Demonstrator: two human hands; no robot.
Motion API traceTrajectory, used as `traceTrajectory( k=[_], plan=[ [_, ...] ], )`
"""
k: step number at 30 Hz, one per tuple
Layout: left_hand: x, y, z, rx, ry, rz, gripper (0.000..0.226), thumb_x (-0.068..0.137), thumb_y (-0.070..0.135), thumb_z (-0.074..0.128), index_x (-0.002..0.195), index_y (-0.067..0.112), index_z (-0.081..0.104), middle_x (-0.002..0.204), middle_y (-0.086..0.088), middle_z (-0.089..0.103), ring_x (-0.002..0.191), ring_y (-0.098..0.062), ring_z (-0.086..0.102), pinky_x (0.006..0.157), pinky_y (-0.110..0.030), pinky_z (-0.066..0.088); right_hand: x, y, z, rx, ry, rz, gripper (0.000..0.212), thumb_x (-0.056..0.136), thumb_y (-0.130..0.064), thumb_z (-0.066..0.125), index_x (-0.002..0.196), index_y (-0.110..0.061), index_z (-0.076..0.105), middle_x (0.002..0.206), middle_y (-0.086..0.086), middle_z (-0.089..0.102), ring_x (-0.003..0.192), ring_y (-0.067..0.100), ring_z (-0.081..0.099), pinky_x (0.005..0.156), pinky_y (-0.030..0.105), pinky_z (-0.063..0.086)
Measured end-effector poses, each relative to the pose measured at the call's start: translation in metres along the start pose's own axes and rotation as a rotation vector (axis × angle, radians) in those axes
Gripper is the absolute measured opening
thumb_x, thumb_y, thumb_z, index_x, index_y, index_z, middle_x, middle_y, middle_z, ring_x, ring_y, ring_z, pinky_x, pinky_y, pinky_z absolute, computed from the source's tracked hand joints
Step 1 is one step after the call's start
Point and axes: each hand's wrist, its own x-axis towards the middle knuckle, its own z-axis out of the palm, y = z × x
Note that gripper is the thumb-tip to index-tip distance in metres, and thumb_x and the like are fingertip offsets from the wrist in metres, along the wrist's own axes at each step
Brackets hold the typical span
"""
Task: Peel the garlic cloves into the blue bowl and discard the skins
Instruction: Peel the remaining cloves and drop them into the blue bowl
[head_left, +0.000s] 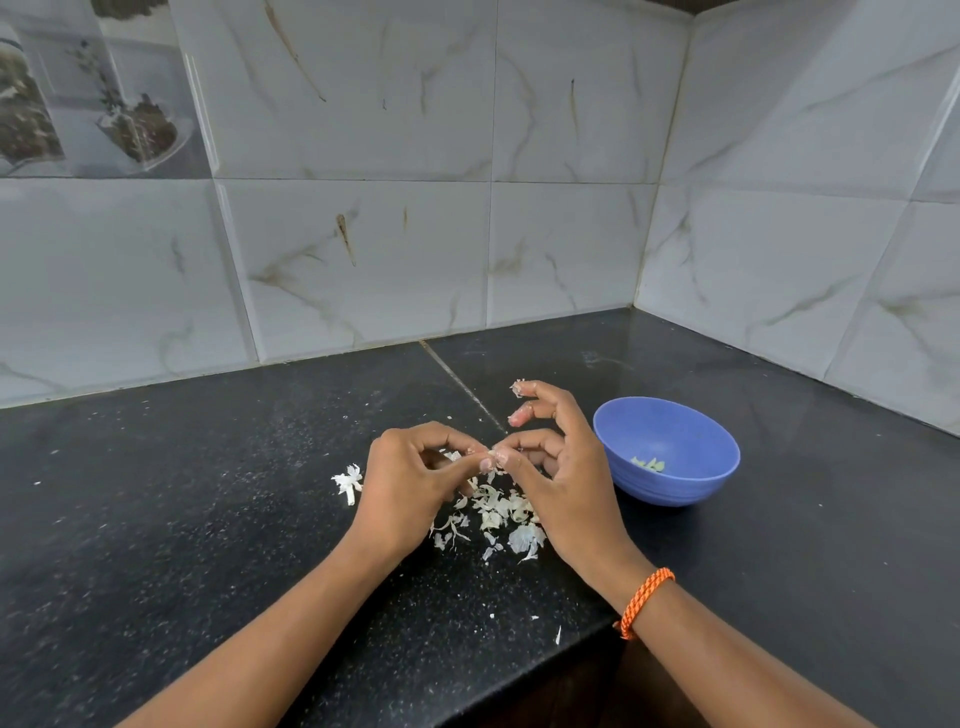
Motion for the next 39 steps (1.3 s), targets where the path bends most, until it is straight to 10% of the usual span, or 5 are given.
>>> traceTrajectory(
  k=[10,19,28,35,39],
  plan=[
    [0.007,-0.004,-0.011,0.088,0.068,0.072,0.016,0.100,0.013,0.076,0.103,0.026,0.084,0.099,0.012,0.080,0.072,-0.017,0.076,0.066,-0.032,0.063,0.037,-0.017,-0.043,-0.336,0.105,-0.149,0.057,0.094,0.010,0.071,0.140,-0.022,0.060,0.108,0.001,0.061,0.089,0.009,0.072,0.078,0.020,0.056],
    [0.011,-0.005,-0.020,0.323,0.183,0.090,0.013,0.087,0.029,0.090,0.079,0.036,0.083,0.067,0.018,0.075,0.058,-0.008,0.071,0.056,-0.028,0.057,0.060,0.000,-0.114,-0.631,0.158,0.011,0.054,0.085,0.014,0.065,0.120,-0.027,0.068,0.098,-0.004,0.063,0.080,0.013,0.065,0.075,0.027,0.053],
    [0.019,-0.006,-0.031,0.471,0.131,0.099,0.046,0.087,0.065,0.076,0.064,0.026,0.071,0.054,0.005,0.064,0.048,-0.009,0.052,0.052,-0.028,0.038,0.051,-0.021,-0.079,-0.487,0.051,-0.005,0.013,0.101,-0.027,0.071,0.090,-0.024,0.077,0.079,-0.008,0.073,0.075,0.010,0.069,0.075,0.028,0.056],
    [0.030,-0.028,-0.049,0.967,-0.187,0.377,0.061,0.095,-0.006,0.058,0.134,0.038,0.073,0.114,0.019,0.069,0.110,-0.017,0.052,0.088,-0.037,0.045,0.030,-0.001,-0.015,-0.736,-0.421,0.054,0.030,0.097,0.000,0.065,0.095,-0.026,0.080,0.099,-0.010,0.065,0.086,0.008,0.065,0.083,0.038,0.060],
    [0.026,-0.027,-0.042,0.996,-0.271,0.353,0.036,0.105,0.019,0.061,0.132,0.040,0.074,0.127,0.020,0.068,0.128,-0.015,0.049,0.098,-0.033,0.036,0.034,0.009,0.011,-0.835,-0.535,0.032,0.015,0.104,-0.016,0.063,0.106,-0.018,0.078,0.104,-0.004,0.062,0.104,0.015,0.054,0.088,0.036,0.051]
  ],
)
